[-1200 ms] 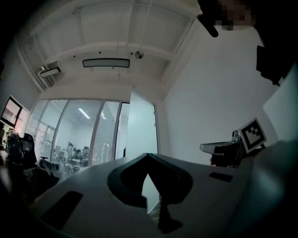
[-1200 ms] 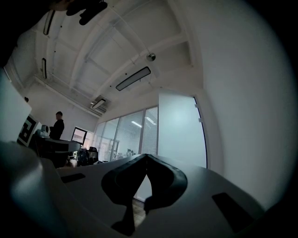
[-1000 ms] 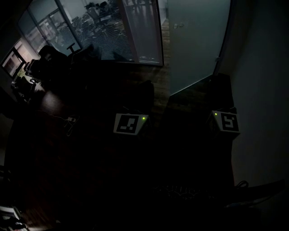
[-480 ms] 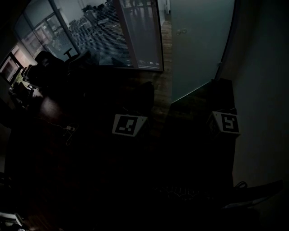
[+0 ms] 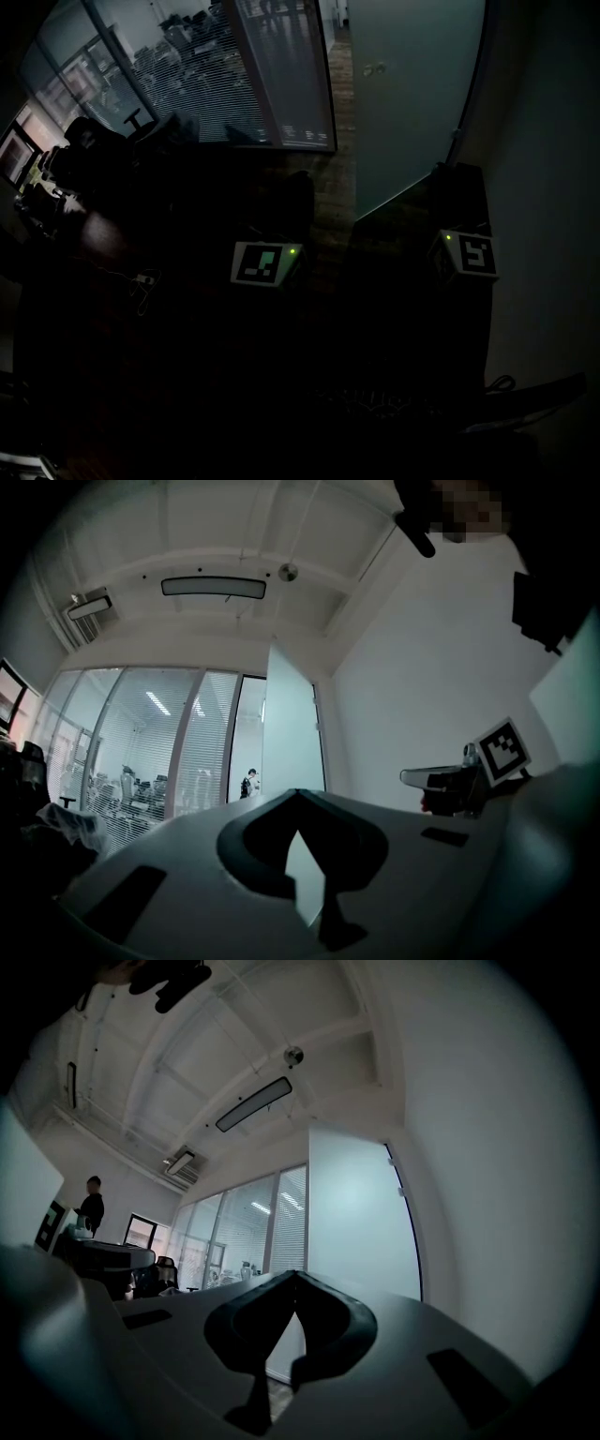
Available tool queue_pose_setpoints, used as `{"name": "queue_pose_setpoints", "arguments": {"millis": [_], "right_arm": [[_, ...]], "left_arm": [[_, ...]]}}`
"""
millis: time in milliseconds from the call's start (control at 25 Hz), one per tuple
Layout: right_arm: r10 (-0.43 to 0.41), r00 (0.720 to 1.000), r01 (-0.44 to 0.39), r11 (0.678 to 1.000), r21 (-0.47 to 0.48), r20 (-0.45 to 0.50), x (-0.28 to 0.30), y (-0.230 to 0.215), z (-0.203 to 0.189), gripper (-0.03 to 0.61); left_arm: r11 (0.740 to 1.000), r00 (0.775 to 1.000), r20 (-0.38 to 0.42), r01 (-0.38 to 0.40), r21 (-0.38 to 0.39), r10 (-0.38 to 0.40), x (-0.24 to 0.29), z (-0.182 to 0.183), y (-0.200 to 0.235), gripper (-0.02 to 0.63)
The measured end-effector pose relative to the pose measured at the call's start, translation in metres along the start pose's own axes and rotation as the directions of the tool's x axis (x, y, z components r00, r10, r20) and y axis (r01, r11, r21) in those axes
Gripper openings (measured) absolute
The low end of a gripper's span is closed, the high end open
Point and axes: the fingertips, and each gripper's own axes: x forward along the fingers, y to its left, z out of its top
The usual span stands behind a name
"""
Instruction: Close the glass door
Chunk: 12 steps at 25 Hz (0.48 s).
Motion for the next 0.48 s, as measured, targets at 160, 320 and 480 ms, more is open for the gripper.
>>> {"name": "queue_pose_setpoints", "arguments": {"millis": [160, 320, 480], "right_arm": [[0.008, 1.0, -0.008, 1.0, -0.003, 0.0, 0.027, -0.012, -0.005, 0.002], [0.017, 1.0, -0.017, 1.0, -0.004, -0.006, 0.058, -0.024, -0.011, 0.002], [0.031, 1.0, -0.031, 1.0, 0.001, -0.004, 0.088, -0.035, -0.021, 0.002]], "left_arm": [[1.0, 1.0, -0.006, -0.019, -0.004, 0.019, 0.025, -0.005, 0.013, 0.002], [1.0, 1.0, -0.005, -0.026, -0.01, 0.026, 0.055, -0.008, 0.023, 0.002], [1.0, 0.999, -0.007, -0.031, -0.004, 0.031, 0.082, -0.016, 0.03, 0.002]]}}
